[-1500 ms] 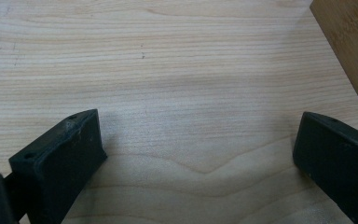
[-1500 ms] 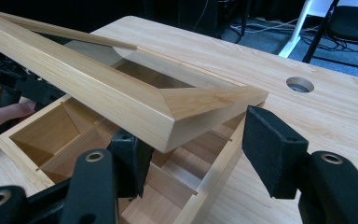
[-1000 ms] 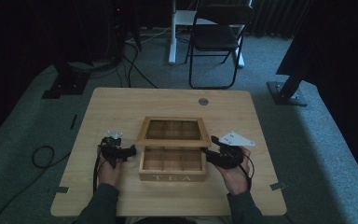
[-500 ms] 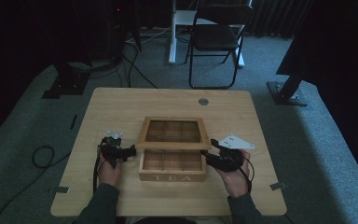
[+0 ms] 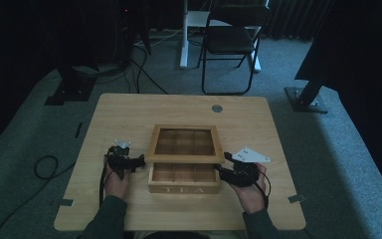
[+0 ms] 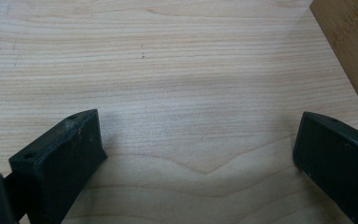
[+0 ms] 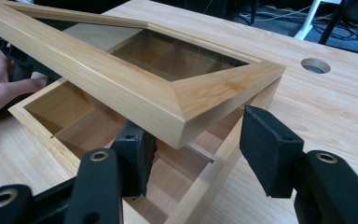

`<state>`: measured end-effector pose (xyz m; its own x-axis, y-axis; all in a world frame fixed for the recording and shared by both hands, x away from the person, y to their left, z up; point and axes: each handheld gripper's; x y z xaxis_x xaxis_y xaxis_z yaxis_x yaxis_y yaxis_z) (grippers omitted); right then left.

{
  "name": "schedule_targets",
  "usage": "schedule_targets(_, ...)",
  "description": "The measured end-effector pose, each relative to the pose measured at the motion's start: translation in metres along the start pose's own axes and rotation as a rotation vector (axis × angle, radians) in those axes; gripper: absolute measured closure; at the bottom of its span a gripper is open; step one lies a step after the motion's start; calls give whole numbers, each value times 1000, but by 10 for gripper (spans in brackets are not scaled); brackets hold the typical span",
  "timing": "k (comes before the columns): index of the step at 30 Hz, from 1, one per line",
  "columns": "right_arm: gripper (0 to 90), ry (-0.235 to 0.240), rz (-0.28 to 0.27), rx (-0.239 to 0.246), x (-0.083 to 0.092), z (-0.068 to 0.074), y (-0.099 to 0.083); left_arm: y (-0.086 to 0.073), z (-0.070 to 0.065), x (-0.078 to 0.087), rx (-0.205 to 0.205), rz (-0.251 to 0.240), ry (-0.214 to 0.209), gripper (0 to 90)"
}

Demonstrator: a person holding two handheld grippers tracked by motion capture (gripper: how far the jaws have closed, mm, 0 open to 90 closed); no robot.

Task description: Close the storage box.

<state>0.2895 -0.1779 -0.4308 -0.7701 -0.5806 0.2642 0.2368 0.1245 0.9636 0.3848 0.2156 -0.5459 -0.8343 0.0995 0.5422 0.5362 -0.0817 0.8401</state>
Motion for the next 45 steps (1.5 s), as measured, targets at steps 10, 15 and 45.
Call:
schedule_targets(10, 452, 7, 4, -15, 1, 3, -7, 0, 0, 0, 0, -1, 0, 16)
schedule_targets(15, 451, 17, 10, -16, 1, 4, -11, 0, 0, 0, 0, -1, 0, 16)
schedule_targets(45, 450, 31, 35, -33, 1, 10, -41, 0, 0, 0, 0, 1, 0, 16)
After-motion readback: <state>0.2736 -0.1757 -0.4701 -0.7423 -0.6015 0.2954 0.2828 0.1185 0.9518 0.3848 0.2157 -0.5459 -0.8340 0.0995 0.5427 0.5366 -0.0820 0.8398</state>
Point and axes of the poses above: each handheld gripper's, and its own axes: x roughly backward along the jaws, y roughly out of its top, z roughly to its left, and after that the axes turned 14 degrees about -z, right-handed
